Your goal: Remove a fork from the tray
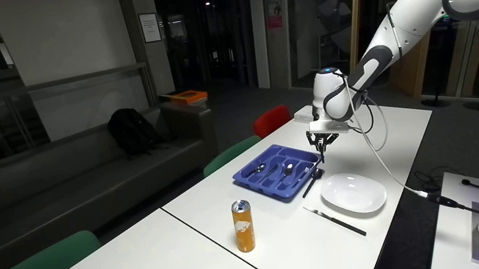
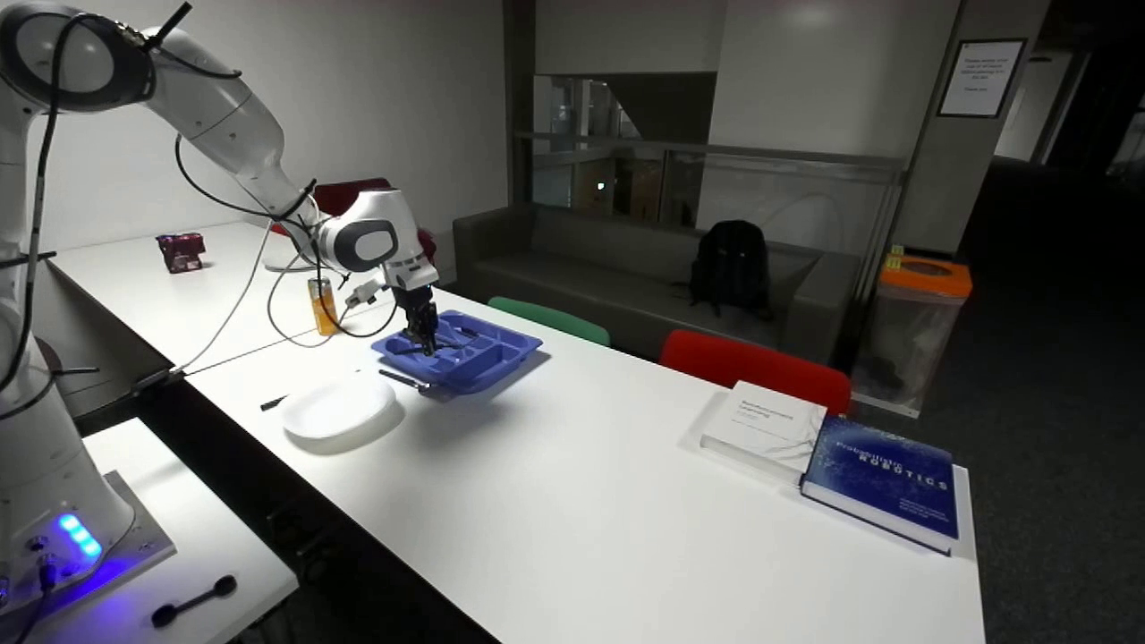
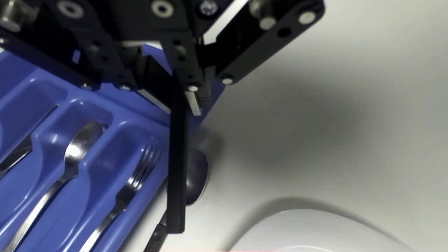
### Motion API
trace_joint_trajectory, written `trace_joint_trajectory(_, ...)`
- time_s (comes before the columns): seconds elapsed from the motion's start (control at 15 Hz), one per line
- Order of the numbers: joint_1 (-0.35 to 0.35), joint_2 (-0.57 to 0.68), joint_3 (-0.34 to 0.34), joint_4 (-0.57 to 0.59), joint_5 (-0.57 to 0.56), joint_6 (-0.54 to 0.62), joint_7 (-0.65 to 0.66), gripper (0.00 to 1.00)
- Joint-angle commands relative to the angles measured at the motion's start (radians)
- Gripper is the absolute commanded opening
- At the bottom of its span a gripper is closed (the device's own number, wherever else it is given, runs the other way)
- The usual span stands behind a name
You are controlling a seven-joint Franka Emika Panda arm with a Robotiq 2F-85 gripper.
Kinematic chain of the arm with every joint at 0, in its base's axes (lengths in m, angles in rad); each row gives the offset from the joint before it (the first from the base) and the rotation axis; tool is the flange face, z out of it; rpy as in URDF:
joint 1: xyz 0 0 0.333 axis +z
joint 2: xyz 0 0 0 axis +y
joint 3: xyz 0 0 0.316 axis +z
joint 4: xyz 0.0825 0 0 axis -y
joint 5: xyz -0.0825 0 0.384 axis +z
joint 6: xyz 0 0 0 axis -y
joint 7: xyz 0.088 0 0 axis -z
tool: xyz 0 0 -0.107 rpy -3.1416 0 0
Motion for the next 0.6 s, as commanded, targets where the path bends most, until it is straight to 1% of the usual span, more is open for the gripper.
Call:
trace_joint_trajectory(0.0, 0.014, 0.001, -0.019, -0.003, 0.047, 0.000, -0.042, 0.15)
trace_joint_trajectory(0.13, 0.001, 0.000, -0.009, -0.003, 0.054, 0.000, -0.048, 0.15)
trace_joint_trajectory(0.53, 0.002, 0.000, -0.001, -0.003, 0.056, 0.000, -0.048, 0.15)
